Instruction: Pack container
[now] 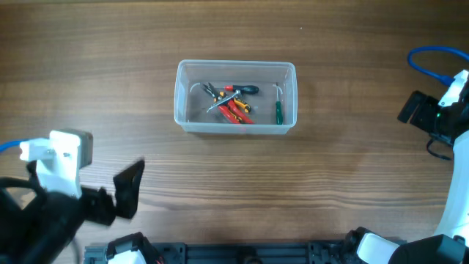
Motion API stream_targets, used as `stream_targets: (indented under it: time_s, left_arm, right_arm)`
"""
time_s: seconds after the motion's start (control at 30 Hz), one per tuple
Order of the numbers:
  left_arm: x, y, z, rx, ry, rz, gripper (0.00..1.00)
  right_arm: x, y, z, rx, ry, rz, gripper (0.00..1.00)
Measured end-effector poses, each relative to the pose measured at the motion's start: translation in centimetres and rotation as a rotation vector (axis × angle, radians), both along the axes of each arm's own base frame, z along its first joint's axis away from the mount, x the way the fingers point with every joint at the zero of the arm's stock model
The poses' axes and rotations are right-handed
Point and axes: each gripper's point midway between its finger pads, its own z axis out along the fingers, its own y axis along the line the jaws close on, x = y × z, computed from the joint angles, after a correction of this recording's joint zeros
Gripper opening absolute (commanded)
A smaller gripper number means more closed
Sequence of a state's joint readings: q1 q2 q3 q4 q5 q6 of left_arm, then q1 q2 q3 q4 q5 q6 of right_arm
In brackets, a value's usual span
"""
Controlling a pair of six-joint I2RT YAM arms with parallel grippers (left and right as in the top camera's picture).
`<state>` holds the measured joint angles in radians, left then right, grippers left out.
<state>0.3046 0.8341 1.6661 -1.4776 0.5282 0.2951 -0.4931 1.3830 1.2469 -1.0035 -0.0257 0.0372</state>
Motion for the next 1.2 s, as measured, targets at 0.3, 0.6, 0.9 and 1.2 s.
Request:
stream_targets:
  time_s: [0.3, 0.6, 0.9, 1.2]
  left_arm:
    - [-2.3, -1.5, -4.1, -0.211, 0.109, 0.072, 1.00]
    - [-1.5, -1.0, -3.9, -0.204, 0.080, 0.087, 1.00]
    - [8.5, 1.4, -4.9, -0.069, -0.233, 0.009, 1.00]
    - [9.7, -0.6, -8.3, -0.049, -0.461, -0.001, 1.00]
  right_arm:
    - [0.0, 0.0, 0.0, 0.001, 0.001, 0.001, 1.00]
    - [0.0, 0.0, 0.0, 0.001, 0.001, 0.001, 1.00]
    - [0.0, 0.0, 0.0, 0.001, 0.001, 0.000, 1.00]
    - [0.0, 0.0, 0.0, 0.001, 0.001, 0.000, 1.00]
